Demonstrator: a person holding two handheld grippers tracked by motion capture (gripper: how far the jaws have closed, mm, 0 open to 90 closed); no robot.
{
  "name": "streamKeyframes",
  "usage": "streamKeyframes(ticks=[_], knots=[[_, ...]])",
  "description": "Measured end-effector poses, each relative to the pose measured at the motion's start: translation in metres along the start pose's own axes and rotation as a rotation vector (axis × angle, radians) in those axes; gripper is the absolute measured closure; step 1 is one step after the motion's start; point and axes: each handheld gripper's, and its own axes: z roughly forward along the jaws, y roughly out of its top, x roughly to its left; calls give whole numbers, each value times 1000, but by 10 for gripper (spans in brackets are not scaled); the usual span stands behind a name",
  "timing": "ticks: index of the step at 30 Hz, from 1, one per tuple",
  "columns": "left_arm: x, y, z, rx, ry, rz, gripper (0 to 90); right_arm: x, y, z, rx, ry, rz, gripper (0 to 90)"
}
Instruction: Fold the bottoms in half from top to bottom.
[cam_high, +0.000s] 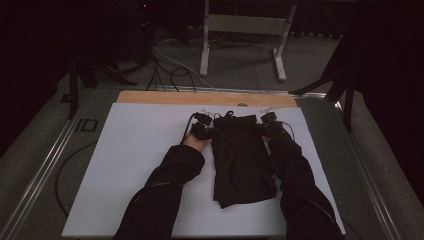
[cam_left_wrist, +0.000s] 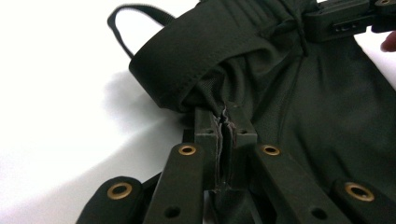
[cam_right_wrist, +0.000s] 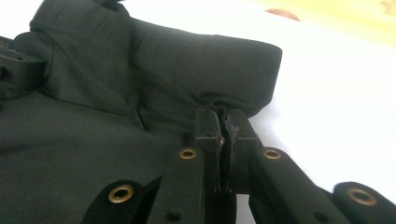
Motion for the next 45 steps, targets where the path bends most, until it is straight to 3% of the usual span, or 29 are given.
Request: streamKeyframes(ticks=[19, 45], knots=[[-12, 3, -22, -26, -56, 39, 872, 8, -4, -29, -77, 13, -19, 858], [-43, -4, -61, -46, -115, 135, 872, 28, -19, -75, -167, 23, -70, 857]])
